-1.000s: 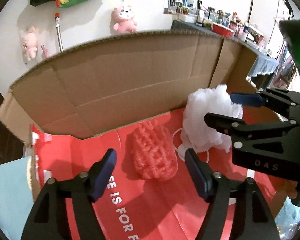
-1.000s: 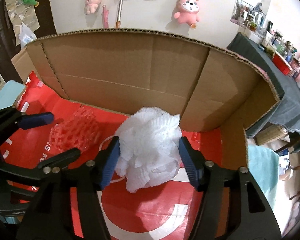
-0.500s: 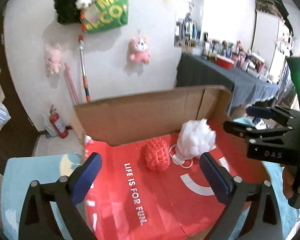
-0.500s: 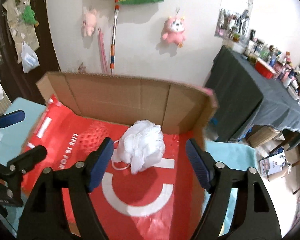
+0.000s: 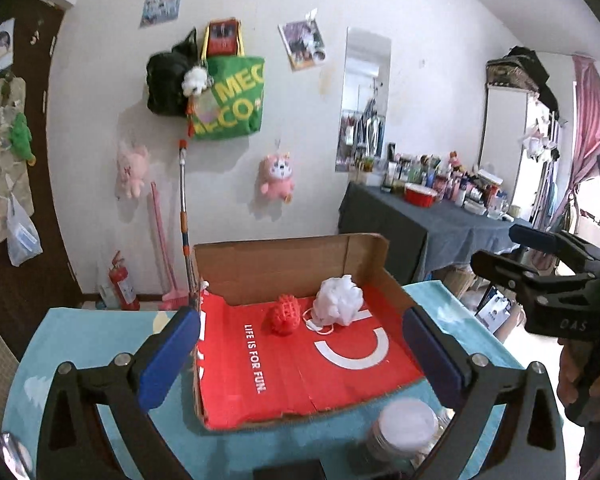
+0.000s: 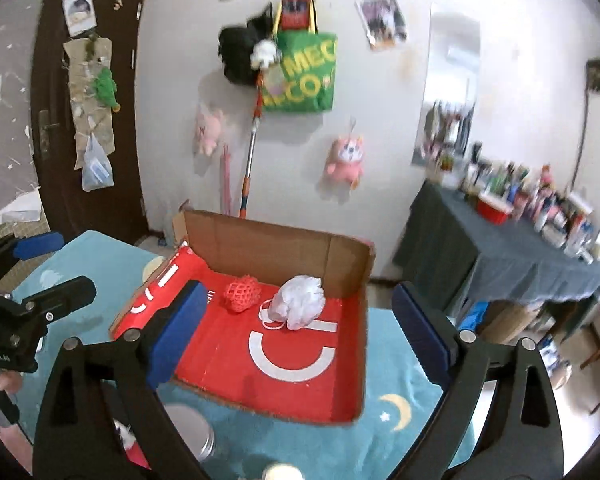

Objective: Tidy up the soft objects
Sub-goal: 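Withdraw both tools from the box back toward the remaining items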

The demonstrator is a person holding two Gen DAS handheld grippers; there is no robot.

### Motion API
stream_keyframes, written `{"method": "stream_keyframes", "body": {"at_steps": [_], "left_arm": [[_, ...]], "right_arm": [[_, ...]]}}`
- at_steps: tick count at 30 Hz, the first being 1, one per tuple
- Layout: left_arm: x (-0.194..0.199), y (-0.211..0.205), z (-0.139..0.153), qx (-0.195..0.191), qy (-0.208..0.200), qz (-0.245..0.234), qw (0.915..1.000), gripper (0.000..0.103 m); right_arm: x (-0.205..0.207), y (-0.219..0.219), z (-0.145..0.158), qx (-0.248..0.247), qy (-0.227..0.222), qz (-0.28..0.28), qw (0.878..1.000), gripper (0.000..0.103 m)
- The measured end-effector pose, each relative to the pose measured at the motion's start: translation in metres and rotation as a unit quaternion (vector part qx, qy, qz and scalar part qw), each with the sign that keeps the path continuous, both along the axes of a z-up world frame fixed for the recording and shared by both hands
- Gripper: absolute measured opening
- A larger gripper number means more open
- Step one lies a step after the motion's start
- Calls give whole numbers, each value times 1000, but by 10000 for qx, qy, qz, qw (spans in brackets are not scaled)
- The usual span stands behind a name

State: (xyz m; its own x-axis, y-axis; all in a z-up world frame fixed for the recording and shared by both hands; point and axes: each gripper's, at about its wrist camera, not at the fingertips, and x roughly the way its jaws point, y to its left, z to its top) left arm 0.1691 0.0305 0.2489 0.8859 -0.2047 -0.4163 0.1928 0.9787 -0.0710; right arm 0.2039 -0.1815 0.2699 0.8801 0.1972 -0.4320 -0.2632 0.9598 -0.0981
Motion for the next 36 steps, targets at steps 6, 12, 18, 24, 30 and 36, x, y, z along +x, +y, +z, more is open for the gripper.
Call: {"method": "stream_keyframes", "body": {"at_steps": [6, 12, 18, 24, 30, 36], "left_arm": [[-57, -4, -9, -36, -280, 50, 9996, 103], [-100, -16, -36, 8, -451, -15, 9990, 103], [-127, -31, -74, 133, -508, 147, 9985, 103], [-132, -33, -115, 134, -285, 252, 9992, 103], [-131, -33, -145, 154, -14, 302, 9994, 103], [-129, -31, -164, 96, 201, 285, 9993, 103]], "right_arm": [[-78, -3, -7, 161, -440, 41, 9989, 96], [-138, 0, -31, 90, -814, -22, 9966, 99], [-167, 1, -71, 43, -876, -202, 9959, 100], [-176, -5, -116, 168, -743, -361, 9964, 100], [-172, -9, -151, 149, -355, -470, 9982, 100], [-171, -16, -179, 211, -31, -581, 9981, 100]]}}
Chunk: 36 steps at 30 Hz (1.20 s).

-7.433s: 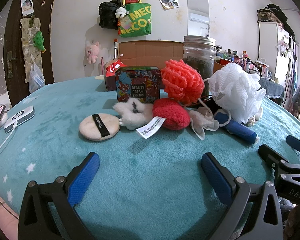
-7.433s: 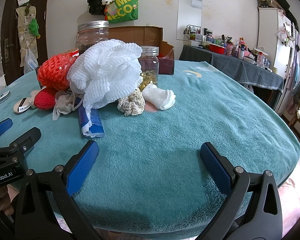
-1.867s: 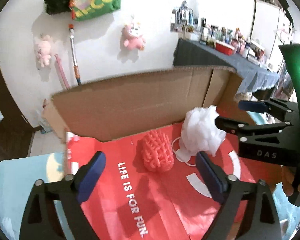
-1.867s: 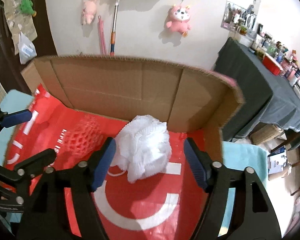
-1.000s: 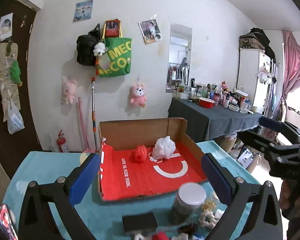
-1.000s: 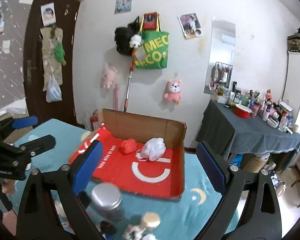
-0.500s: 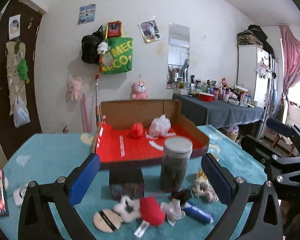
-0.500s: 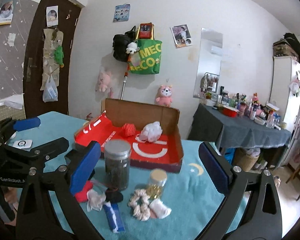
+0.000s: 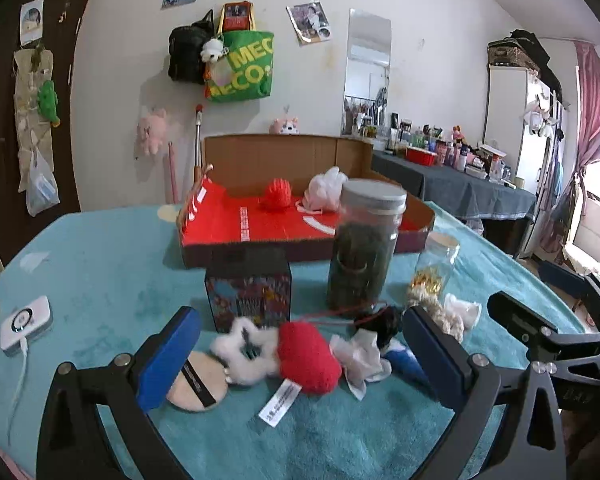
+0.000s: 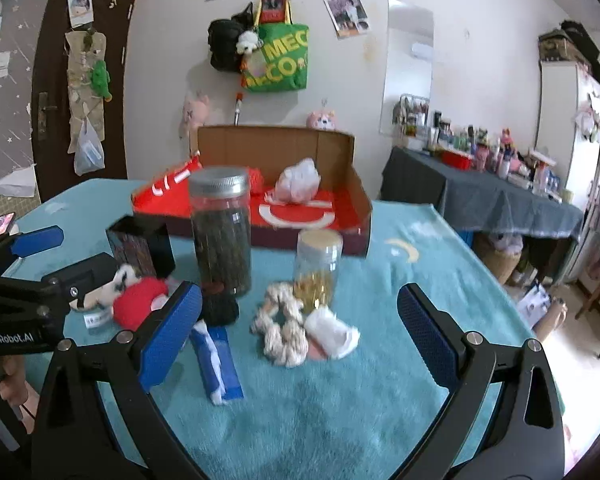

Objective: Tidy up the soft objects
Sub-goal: 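Withdraw both tools from the box back toward the remaining items, then grasp the makeup puff with the left tool while the right tool grasps the white sock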

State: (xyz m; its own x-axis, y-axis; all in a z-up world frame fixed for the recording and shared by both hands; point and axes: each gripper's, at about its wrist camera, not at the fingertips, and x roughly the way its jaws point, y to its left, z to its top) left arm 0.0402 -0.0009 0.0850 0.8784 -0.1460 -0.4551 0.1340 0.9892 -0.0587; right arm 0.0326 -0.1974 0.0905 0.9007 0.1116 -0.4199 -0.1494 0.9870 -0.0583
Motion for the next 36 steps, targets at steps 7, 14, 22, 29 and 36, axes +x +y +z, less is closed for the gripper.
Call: {"method": "stream_keyframes", "body": {"at_steps": [7, 14, 22, 29, 36], "left_arm": [[0, 3, -18, 4, 227, 48, 9997, 103], [8, 9, -33, 8, 551, 123, 9984, 103], [15, 24, -32, 63, 655, 170, 9977, 103], [28, 41, -27, 88, 819, 200, 9964, 103], [39, 59, -30, 232, 1232, 22, 9921, 103]], "right_arm": [[1, -5, -27, -11, 296, -114, 9995, 100], [12, -7, -44, 147, 639, -106, 9978, 100], [23, -10, -47, 104, 737, -171, 9971, 100], [36, -22, -46, 188, 958, -164, 9951, 100], [57, -41, -42, 308, 1265, -135, 9914, 100]]}}
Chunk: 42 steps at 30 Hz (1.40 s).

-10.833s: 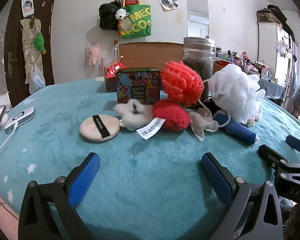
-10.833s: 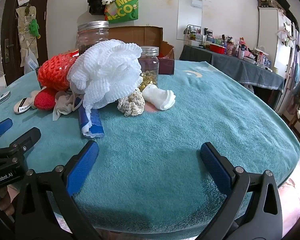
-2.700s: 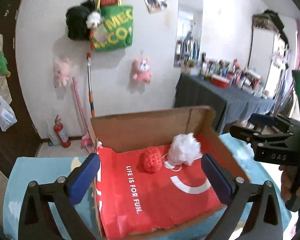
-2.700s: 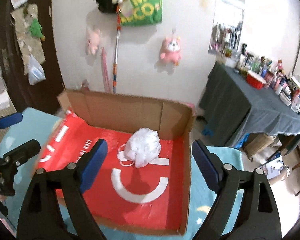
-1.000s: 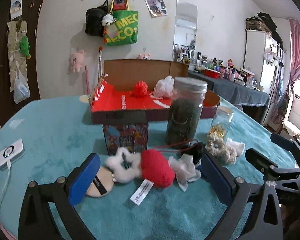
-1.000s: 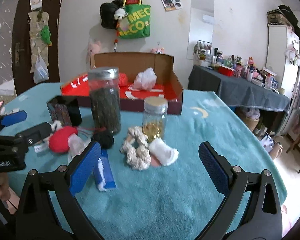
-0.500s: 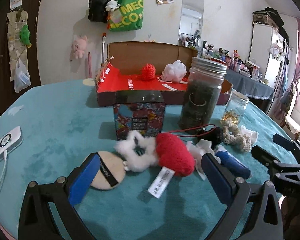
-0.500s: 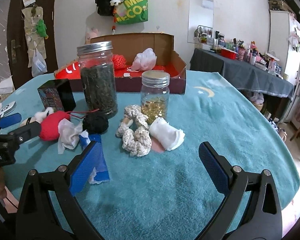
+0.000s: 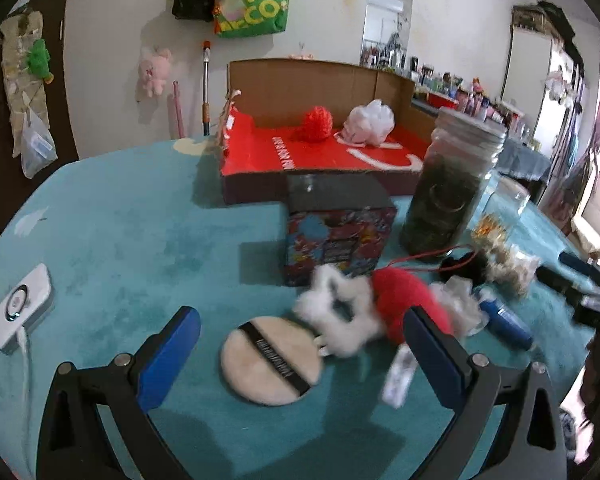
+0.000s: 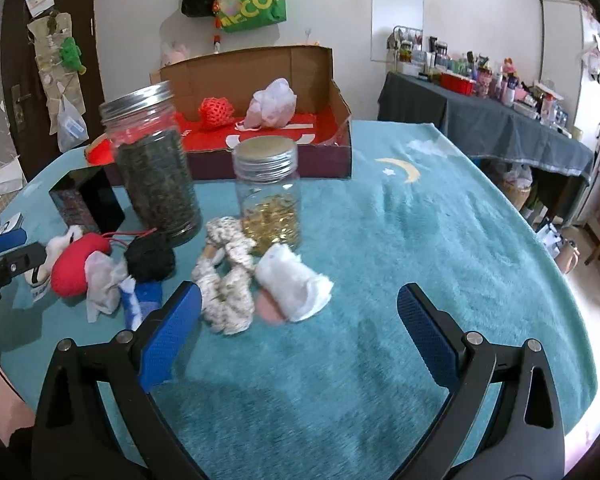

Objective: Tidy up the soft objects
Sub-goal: 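Grasp the makeup puff with the left tool while the right tool grasps the white sock, then carry the makeup puff with the left tool while the right tool carries the sock into the box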

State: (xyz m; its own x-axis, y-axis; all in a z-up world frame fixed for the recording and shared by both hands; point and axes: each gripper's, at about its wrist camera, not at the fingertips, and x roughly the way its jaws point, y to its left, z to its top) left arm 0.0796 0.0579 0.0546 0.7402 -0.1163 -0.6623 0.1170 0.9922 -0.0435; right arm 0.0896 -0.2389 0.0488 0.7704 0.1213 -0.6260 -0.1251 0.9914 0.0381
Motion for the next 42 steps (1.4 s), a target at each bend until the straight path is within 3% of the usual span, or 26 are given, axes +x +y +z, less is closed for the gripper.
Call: {"method": "stream_keyframes", "body": {"at_steps": [6, 10, 11, 12, 13, 14, 15, 17, 19, 23, 30, 37, 42], "left_arm": [[-1, 17, -12, 248, 233, 109, 9994, 101], [9, 21, -22, 95, 526, -29, 9986, 81], [11, 20, -22, 51, 555, -114, 9984, 78], [11, 18, -22, 103, 508, -204, 9984, 67], [10, 15, -22, 115, 489, -349, 9981, 56], [9, 14, -21, 103, 469, -429, 9979, 51], [7, 13, -20, 139, 434, -469, 9979, 47], [4, 14, -16, 150, 388, -529, 9977, 40], [1, 17, -9, 25, 355, -541, 9979, 27], [-4, 19, 10, 77, 123, -489, 9987, 22], [-6, -9, 35, -401, -195, -1062, 9933, 22], [11, -59, 26, -736, -106, -1724, 9822, 22], [19, -72, 21, -763, -32, -1850, 9798, 22]], "right_arm": [[15, -20, -2, 133, 238, 25, 9996, 100], [31, -25, -8, 253, 560, 238, 9978, 99], [36, -24, -10, 283, 659, 311, 9969, 86], [38, -22, -11, 315, 701, 359, 9964, 78], [40, -21, -14, 355, 777, 478, 9952, 50], [43, -19, -17, 407, 894, 620, 9932, 32], [43, -17, -18, 446, 901, 681, 9926, 32], [39, -13, -14, 429, 765, 797, 9930, 16], [31, -11, -5, 274, 528, 739, 9955, 16], [21, -13, 11, 396, 274, 772, 9959, 15], [9, 3, 29, 794, 71, 1195, 9896, 14], [9, 39, 17, 934, 152, 1604, 9825, 14], [14, 43, 13, 1014, 200, 1633, 9811, 15]]}}
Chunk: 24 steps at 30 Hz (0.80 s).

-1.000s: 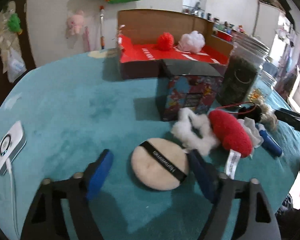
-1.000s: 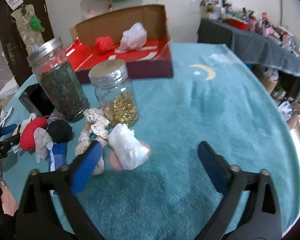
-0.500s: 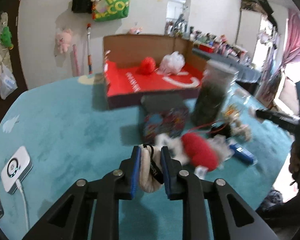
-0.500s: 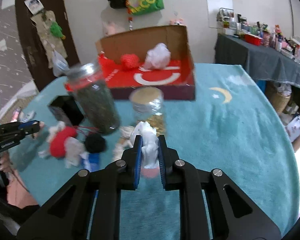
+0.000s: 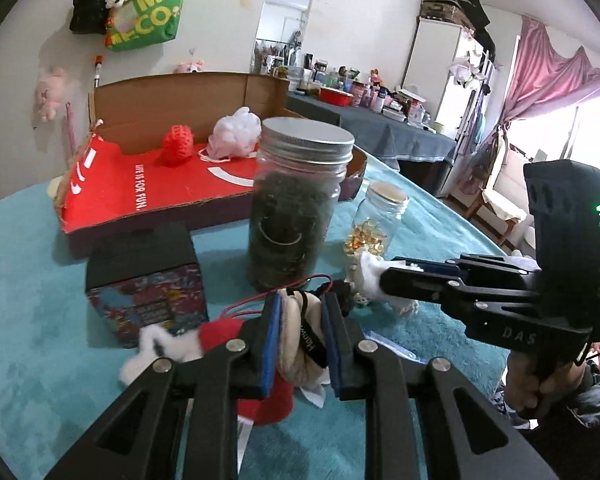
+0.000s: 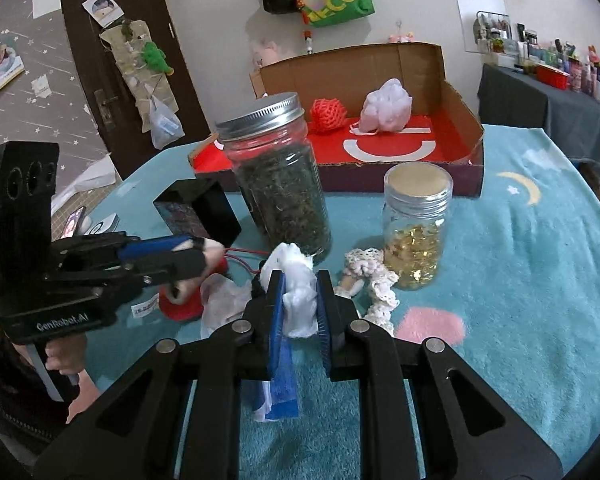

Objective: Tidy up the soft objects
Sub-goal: 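Carry the makeup puff with the left tool while the right tool carries the sock into the box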

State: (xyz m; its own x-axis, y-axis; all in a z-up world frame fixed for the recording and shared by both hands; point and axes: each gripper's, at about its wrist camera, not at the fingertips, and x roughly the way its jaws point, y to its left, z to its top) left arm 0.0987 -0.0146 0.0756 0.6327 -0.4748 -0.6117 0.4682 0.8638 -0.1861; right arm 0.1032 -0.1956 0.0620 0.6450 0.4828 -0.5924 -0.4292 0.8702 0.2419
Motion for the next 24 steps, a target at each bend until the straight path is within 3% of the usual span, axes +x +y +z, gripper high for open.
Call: {"method": "stream_keyframes", "body": {"at_steps": [9, 24], "left_arm": [[-2, 11, 1, -18, 9, 138, 9999, 22], [-12, 89, 7, 234, -49, 1016, 9945, 22]], "right_arm": [[1, -7, 0, 40, 43, -63, 10000, 14], [2, -53, -3, 87, 230, -570, 9981, 15]]}}
